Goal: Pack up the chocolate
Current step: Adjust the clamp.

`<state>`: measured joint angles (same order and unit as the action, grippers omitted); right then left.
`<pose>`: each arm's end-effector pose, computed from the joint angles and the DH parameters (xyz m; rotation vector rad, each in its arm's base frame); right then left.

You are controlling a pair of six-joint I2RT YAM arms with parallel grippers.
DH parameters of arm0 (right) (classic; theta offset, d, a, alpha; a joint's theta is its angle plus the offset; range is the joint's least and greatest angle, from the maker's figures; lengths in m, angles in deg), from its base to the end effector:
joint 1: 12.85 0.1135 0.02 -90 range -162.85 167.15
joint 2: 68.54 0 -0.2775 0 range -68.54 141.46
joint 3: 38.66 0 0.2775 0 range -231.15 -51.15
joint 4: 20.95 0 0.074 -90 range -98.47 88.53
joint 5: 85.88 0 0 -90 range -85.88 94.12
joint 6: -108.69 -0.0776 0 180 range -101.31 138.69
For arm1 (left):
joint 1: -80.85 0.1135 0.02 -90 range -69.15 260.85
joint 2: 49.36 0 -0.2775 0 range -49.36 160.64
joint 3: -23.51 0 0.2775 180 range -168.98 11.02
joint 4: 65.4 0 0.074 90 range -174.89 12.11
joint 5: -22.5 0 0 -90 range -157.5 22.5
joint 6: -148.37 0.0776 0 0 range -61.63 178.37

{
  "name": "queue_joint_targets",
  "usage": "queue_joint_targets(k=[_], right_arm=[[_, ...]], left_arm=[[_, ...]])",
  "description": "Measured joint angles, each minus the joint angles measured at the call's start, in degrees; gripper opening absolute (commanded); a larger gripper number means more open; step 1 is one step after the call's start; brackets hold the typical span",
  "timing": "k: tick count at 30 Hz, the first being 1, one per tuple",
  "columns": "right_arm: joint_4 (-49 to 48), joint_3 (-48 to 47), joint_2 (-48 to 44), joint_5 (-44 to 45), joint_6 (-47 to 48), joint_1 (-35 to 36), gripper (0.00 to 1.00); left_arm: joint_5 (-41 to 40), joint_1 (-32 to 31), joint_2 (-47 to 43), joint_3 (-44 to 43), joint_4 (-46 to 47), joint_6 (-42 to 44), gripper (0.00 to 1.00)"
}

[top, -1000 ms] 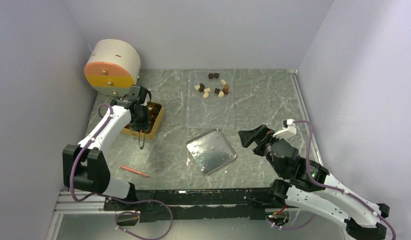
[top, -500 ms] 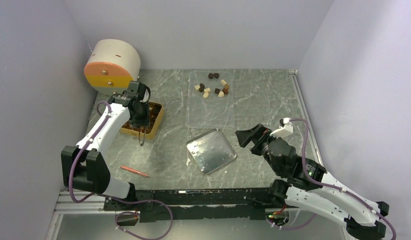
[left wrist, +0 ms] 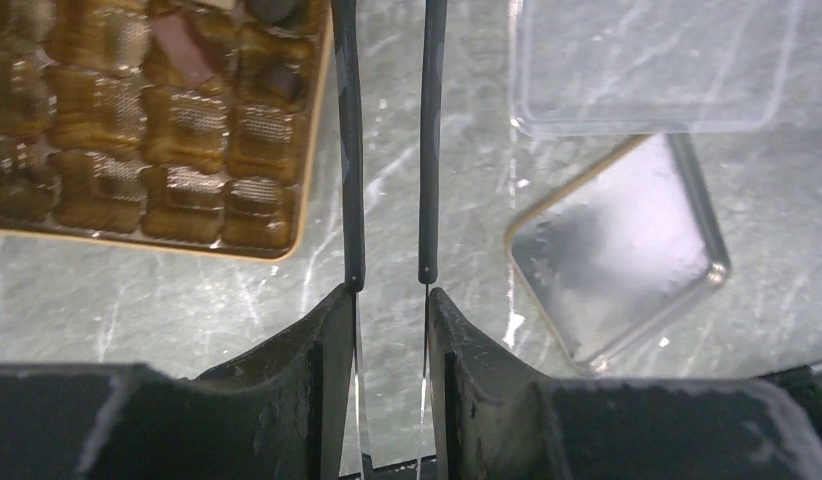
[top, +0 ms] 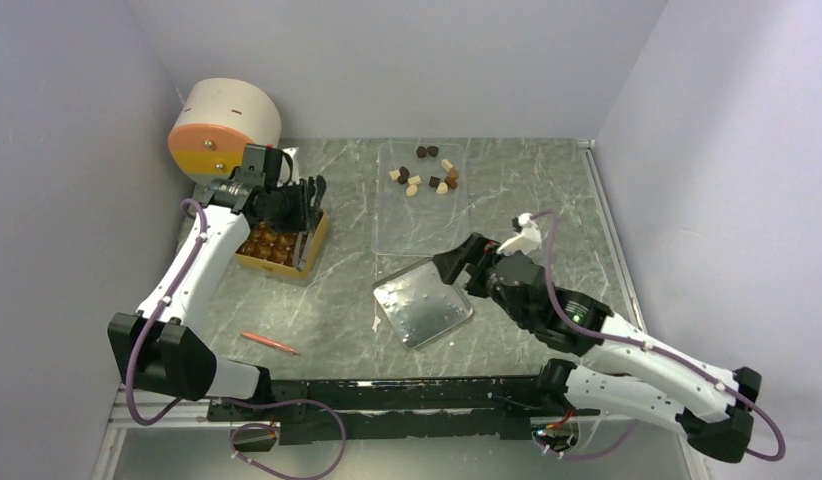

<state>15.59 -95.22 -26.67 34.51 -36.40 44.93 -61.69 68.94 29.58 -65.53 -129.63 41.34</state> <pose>0.1466 0.1589 0.3166 0.3124 1.9582 0.8064 0.3199 -0.0755 0.3120 -0.0718 2.5396 -0.3303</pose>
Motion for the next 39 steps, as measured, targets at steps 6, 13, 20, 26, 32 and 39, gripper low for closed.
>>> queue_joint_targets(k=[6, 13, 20, 26, 32, 39], right_arm=[[-5.51, -2.82, 8.22, -5.51, 0.24, 0.00, 0.51], [-12.63, -6.43, 14.12, -9.11, 0.44, 0.00, 0.00], [-17.70, -13.16, 21.35, -10.47, 1.99, 0.00, 0.00], [-21.84, -17.07, 27.61, -11.28, 4.81, 0.00, 0.00], [-24.44, -21.24, 32.98, -10.95, 7.02, 0.00, 0.00], [-25.07, -26.51, 40.30, -11.02, 10.23, -0.85, 0.00]], left_arm=[[5.60, -2.12, -2.05, -0.61, 1.40, 0.57, 0.35], [8.90, -6.88, -7.67, 0.63, 2.80, 1.31, 0.36], [11.91, -11.50, -9.25, 2.64, 4.35, 1.53, 0.36], [14.78, -13.57, -9.25, 2.97, 4.81, 2.82, 0.36], [18.36, -14.08, -9.27, 3.08, 5.18, 4.39, 0.36], [19.82, -14.12, -9.27, 3.21, 5.18, 5.86, 0.33]])
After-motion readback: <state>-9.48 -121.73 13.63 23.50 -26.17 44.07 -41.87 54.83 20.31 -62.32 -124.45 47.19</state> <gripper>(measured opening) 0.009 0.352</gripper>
